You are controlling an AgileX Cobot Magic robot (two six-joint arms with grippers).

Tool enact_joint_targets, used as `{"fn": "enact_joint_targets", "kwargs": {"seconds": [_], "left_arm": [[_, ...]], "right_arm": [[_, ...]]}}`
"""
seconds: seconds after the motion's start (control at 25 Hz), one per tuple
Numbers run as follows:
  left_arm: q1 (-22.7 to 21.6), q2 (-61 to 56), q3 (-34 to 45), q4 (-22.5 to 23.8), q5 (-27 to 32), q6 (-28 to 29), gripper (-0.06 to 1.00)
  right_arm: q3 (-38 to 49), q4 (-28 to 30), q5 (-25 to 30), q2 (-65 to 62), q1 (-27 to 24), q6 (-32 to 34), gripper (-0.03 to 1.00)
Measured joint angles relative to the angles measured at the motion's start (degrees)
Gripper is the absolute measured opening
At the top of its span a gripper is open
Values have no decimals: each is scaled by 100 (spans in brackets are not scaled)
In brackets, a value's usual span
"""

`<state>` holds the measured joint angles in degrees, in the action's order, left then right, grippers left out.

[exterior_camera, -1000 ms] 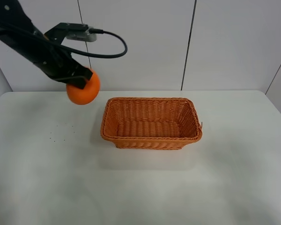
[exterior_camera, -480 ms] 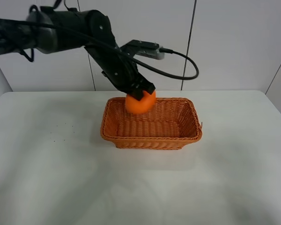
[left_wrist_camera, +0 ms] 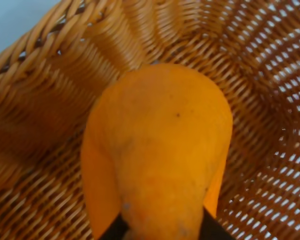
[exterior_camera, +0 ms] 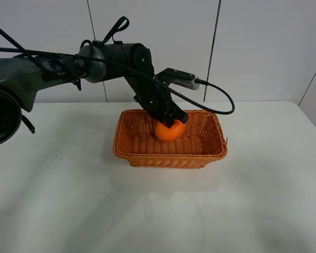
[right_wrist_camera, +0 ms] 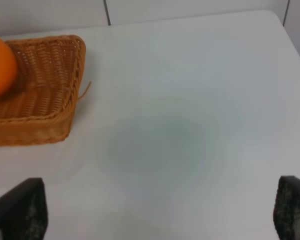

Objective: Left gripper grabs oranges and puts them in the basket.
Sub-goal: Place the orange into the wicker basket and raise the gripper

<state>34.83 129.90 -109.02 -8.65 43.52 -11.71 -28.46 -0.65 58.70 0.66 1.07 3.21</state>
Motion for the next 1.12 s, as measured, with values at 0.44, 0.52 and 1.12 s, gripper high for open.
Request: {"fn": "enact_joint_targets", "kwargs": {"seconds": [0.44,0.52,1.12], "left_arm": [[0,213,0,13,-190,-54,13],[0,283,-5,13,-219,-90,13],[0,479,-22,4,-279,-196,14]], "right_arm": [[0,0,0,0,0,0,69],[0,0,0,0,0,0,69],[0,0,0,0,0,0,69]]}}
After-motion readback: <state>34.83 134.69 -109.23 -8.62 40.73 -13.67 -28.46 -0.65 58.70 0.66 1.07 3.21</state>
